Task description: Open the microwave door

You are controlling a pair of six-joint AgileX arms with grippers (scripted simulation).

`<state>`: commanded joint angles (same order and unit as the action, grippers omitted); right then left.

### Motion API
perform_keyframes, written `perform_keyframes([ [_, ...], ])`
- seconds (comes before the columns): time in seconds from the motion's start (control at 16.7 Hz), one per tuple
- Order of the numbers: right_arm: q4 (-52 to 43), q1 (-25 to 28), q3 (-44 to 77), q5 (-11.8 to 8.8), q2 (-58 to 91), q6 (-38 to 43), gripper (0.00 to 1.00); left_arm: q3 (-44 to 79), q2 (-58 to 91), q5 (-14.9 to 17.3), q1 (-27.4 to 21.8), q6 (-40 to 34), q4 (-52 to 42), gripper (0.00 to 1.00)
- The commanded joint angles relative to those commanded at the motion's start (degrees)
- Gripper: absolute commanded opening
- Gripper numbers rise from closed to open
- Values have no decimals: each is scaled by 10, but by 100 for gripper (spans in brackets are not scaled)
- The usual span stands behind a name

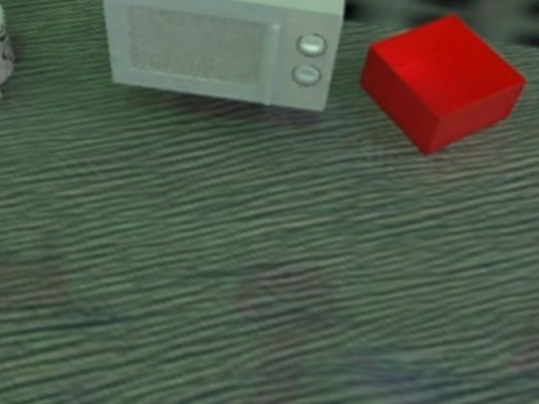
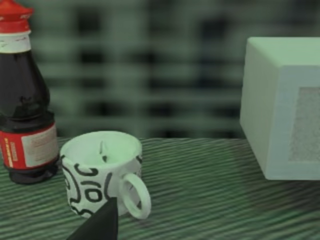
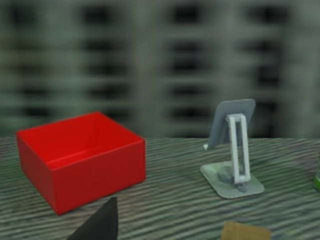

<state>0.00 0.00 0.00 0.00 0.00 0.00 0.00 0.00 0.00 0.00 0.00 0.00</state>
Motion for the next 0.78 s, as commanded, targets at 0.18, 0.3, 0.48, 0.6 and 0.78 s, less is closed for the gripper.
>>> perform_keyframes([
  [0.18, 0, 0, 0, 0, 0, 0, 100, 6, 6, 0, -2, -2, -3, 100],
  [0.3, 0, 0, 0, 0, 0, 0, 100, 35, 34, -3, -13, -10, -19, 100],
  [0.48, 0, 0, 0, 0, 0, 0, 100, 124, 122, -13, -40, -32, -68, 100],
  [0.6, 0, 0, 0, 0, 0, 0, 100, 211, 208, -24, -63, -52, -114, 100],
  [0.78, 0, 0, 0, 0, 0, 0, 100, 376, 367, -45, -103, -88, -199, 100],
])
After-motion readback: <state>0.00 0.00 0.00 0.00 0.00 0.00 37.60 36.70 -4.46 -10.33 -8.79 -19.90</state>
